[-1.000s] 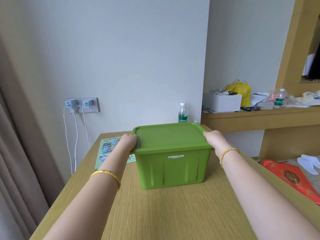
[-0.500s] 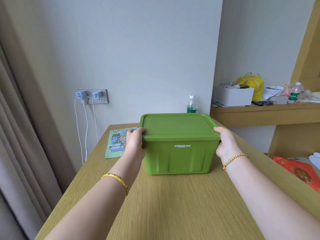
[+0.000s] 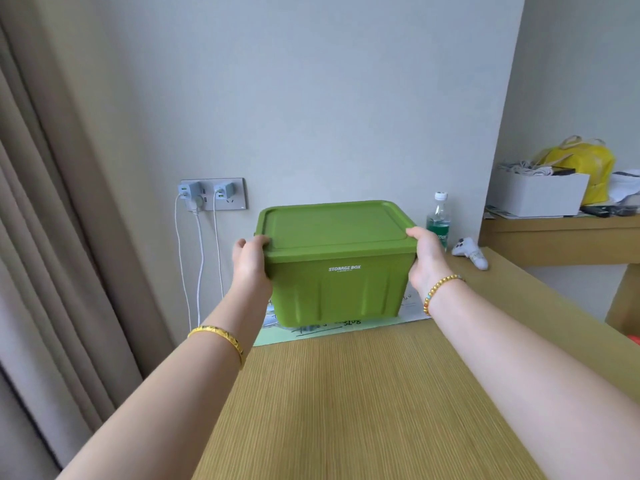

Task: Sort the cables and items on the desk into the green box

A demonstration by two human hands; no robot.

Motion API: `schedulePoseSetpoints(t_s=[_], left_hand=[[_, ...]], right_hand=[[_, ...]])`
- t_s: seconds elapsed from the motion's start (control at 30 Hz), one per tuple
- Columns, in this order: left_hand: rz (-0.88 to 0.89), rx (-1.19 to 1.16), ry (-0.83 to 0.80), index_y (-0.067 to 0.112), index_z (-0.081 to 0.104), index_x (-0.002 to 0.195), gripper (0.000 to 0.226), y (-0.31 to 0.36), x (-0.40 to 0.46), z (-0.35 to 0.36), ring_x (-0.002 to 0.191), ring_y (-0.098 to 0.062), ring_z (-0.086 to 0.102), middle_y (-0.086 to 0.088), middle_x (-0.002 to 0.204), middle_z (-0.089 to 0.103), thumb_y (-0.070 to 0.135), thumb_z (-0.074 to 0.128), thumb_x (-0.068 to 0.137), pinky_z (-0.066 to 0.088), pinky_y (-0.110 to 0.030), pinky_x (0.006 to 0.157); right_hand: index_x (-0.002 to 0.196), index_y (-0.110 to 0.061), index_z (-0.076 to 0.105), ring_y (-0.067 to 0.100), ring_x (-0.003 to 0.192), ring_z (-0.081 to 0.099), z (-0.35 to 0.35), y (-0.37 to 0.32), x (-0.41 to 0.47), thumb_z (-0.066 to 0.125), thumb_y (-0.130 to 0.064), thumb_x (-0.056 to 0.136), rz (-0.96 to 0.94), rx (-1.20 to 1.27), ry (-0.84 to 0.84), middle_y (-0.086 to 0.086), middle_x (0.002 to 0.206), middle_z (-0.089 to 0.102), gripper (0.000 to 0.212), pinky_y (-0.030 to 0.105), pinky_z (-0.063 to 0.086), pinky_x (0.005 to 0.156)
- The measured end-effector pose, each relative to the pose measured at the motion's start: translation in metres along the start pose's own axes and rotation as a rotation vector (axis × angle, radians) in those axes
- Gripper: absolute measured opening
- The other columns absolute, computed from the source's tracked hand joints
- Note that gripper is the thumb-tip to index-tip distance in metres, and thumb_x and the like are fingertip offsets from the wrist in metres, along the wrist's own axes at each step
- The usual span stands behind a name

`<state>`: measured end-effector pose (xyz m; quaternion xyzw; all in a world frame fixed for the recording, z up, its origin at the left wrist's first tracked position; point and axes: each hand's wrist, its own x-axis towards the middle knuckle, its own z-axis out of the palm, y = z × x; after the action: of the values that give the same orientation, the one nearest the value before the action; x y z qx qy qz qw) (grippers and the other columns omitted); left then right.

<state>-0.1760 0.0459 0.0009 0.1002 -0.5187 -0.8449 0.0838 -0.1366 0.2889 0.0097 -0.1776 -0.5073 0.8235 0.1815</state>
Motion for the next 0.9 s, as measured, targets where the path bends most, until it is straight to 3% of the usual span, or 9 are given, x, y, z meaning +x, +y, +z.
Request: schedulePoseSetpoints(t_s=[0.1, 0.2, 0.27, 0.4, 0.5, 0.57, 0.67, 0.8, 0.9], left_hand=[[-0.018, -0.025, 0.033, 0.01, 0.037, 0.139, 0.062, -0.017, 0.023, -0.007, 0.094, -0.022, 0.051, -0.016, 0.139, 0.048, 0.013, 0.055, 0.08, 0.043, -0.031, 0.077], [-0.002, -0.048, 0.008, 0.009, 0.031, 0.142, 0.065, -0.031, 0.038, -0.008, 0.084, -0.022, 0.05, -0.018, 0.143, 0.043, 0.011, 0.052, 0.081, 0.042, -0.026, 0.067], [0.041, -0.021, -0.012, 0.015, 0.026, 0.145, 0.067, -0.037, 0.045, -0.005, 0.08, -0.019, 0.051, -0.015, 0.139, 0.045, 0.01, 0.05, 0.082, 0.041, -0.026, 0.066], [0.117, 0.17, 0.036, 0.023, 0.021, 0.146, 0.063, -0.032, 0.063, -0.001, 0.107, -0.021, 0.048, 0.001, 0.123, 0.04, 0.014, 0.041, 0.087, 0.042, -0.03, 0.088], [0.169, 0.298, 0.093, 0.018, 0.035, 0.14, 0.048, -0.022, 0.08, -0.001, 0.099, -0.021, 0.046, -0.001, 0.116, 0.044, 0.018, 0.028, 0.092, 0.039, -0.032, 0.085], [0.186, 0.374, 0.068, 0.015, 0.045, 0.132, 0.045, -0.019, 0.088, -0.002, 0.097, -0.021, 0.045, -0.005, 0.111, 0.049, 0.017, 0.025, 0.092, 0.04, -0.033, 0.085], [0.19, 0.51, 0.059, 0.015, 0.045, 0.132, 0.044, -0.017, 0.089, -0.004, 0.094, -0.02, 0.043, -0.005, 0.106, 0.048, 0.018, 0.024, 0.093, 0.042, -0.035, 0.088], [0.242, 0.648, 0.097, 0.005, 0.044, 0.128, 0.043, -0.016, 0.069, -0.002, 0.091, -0.024, 0.045, -0.01, 0.102, 0.052, 0.027, 0.021, 0.1, 0.034, -0.029, 0.078], [0.223, 0.705, 0.112, 0.001, 0.042, 0.128, 0.054, -0.022, 0.038, -0.004, 0.113, -0.03, 0.049, -0.016, 0.12, 0.051, 0.04, 0.017, 0.101, 0.033, -0.031, 0.083]], right_hand=[[0.129, -0.005, 0.05, 0.03, 0.126, 0.045, 0.013, 0.017, 0.027, 0.057, -0.019, 0.079, 0.019, -0.044, -0.01, 0.013, 0.137, 0.048, 0.052, 0.048, 0.032, 0.109], [0.117, -0.01, 0.052, 0.031, 0.126, 0.044, 0.017, 0.031, 0.048, 0.055, -0.019, 0.079, 0.022, -0.068, -0.001, 0.013, 0.136, 0.048, 0.038, 0.048, 0.033, 0.108], [0.112, -0.015, 0.052, 0.03, 0.124, 0.045, 0.017, 0.038, 0.057, 0.053, -0.019, 0.08, 0.0, -0.077, 0.012, 0.013, 0.133, 0.05, 0.031, 0.049, 0.033, 0.107], [0.115, -0.013, 0.05, 0.023, 0.116, 0.045, 0.025, 0.05, 0.07, 0.049, -0.019, 0.085, -0.065, -0.114, 0.013, 0.009, 0.126, 0.051, 0.031, 0.043, 0.03, 0.107], [0.106, -0.017, 0.043, 0.019, 0.1, 0.042, 0.038, 0.057, 0.072, 0.044, -0.019, 0.087, -0.105, -0.159, -0.01, 0.012, 0.125, 0.048, 0.019, 0.041, 0.03, 0.104], [0.116, -0.012, 0.042, 0.021, 0.102, 0.044, 0.043, 0.058, 0.073, 0.041, -0.021, 0.089, -0.129, -0.199, -0.008, 0.011, 0.131, 0.043, 0.028, 0.038, 0.03, 0.099], [0.127, -0.009, 0.037, 0.026, 0.126, 0.038, 0.044, 0.054, 0.077, 0.037, -0.029, 0.092, -0.111, -0.271, 0.01, 0.009, 0.138, 0.039, 0.04, 0.041, 0.031, 0.101], [0.129, -0.013, 0.035, 0.019, 0.1, 0.045, 0.039, 0.053, 0.068, 0.033, -0.057, 0.09, -0.105, -0.342, -0.019, 0.003, 0.12, 0.046, 0.058, 0.033, 0.035, 0.089], [0.144, -0.015, 0.021, 0.022, 0.127, 0.041, 0.024, 0.061, 0.046, 0.023, -0.067, 0.087, -0.023, -0.367, -0.087, -0.001, 0.142, 0.039, 0.078, 0.042, 0.031, 0.109]])
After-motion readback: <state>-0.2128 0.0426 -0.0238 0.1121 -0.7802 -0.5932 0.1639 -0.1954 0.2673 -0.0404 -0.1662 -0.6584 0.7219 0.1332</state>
